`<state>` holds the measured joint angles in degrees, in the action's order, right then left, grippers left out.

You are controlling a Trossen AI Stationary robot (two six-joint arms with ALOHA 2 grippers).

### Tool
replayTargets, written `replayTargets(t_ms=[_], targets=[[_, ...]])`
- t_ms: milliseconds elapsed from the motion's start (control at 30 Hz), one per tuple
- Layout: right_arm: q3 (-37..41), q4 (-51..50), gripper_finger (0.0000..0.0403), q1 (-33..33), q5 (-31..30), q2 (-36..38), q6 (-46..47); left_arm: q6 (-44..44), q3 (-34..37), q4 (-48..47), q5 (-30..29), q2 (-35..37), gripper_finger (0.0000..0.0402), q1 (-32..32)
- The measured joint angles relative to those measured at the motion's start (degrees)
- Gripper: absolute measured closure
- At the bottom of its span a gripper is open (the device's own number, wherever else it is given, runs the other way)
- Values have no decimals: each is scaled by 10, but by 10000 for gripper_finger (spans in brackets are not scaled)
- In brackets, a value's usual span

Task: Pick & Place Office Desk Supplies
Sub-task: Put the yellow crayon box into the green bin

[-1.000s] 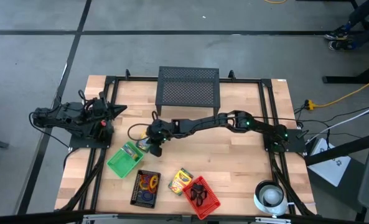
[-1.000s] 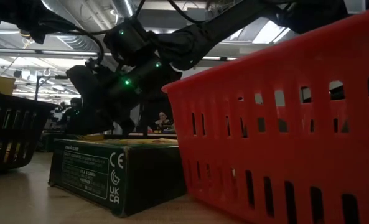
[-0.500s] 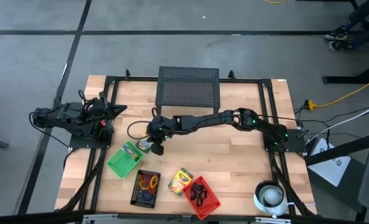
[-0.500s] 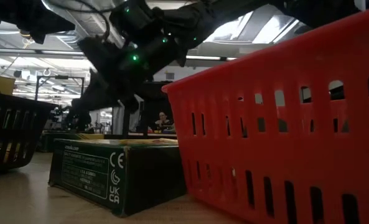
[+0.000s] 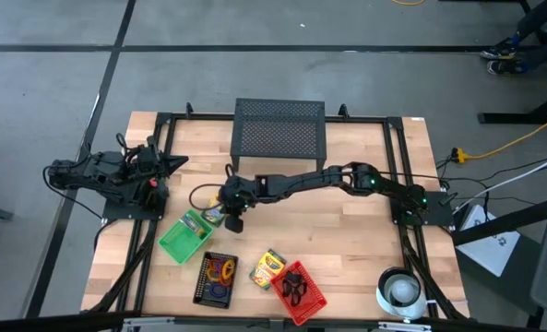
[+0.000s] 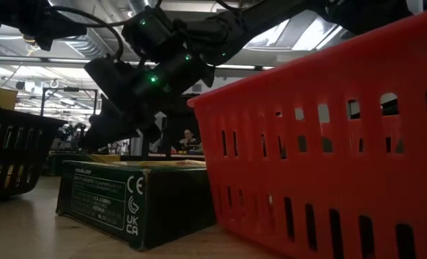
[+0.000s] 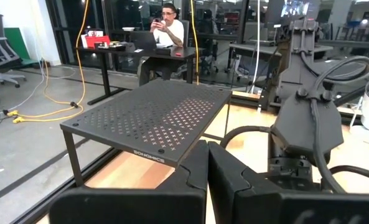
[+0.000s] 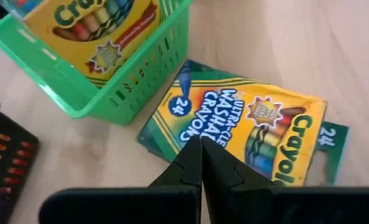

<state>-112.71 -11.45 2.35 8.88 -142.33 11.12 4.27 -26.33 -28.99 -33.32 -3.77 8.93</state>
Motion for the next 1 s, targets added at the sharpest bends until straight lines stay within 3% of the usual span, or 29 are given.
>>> replayTargets(t_ms=[300, 600, 833, 1000], targets=[[4, -24, 403, 1, 12, 0, 1, 0, 0, 0, 10, 0, 399, 0], [84, 83, 403, -3, 38, 3, 48, 0, 0, 0, 10, 0, 399, 0], [119, 89, 403, -4, 49, 6, 57, 0, 0, -2, 15, 0, 398, 0], [162, 145, 403, -3, 44, 8, 78, -1, 2, 0, 15, 0, 400, 0]])
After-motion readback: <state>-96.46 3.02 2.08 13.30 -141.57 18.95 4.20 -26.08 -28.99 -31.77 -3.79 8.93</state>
